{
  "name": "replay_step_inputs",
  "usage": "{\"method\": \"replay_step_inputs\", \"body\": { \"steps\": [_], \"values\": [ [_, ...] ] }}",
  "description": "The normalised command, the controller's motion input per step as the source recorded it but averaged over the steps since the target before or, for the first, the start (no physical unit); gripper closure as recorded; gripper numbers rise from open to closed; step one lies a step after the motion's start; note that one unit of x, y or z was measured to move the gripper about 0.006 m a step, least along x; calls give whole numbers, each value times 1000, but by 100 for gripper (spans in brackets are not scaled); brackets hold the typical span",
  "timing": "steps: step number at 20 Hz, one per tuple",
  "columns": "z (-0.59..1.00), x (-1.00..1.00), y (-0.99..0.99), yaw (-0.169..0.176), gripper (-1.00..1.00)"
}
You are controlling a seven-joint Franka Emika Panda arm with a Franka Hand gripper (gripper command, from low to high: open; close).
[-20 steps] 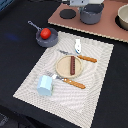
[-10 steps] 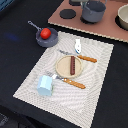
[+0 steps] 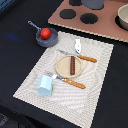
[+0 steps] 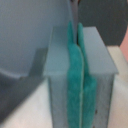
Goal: Interact with the objects in diverse but meaningful ways.
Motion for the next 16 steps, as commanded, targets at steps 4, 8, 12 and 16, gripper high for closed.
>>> {"method": "replay_step_inputs", "body": {
  "steps": [4,8,12,16],
  "values": [
    [-311,-834,-501,36,100],
    [-366,-820,-485,39,100],
    [-364,-800,-371,59,100],
    [-203,-699,-171,58,100]
  ]
}}
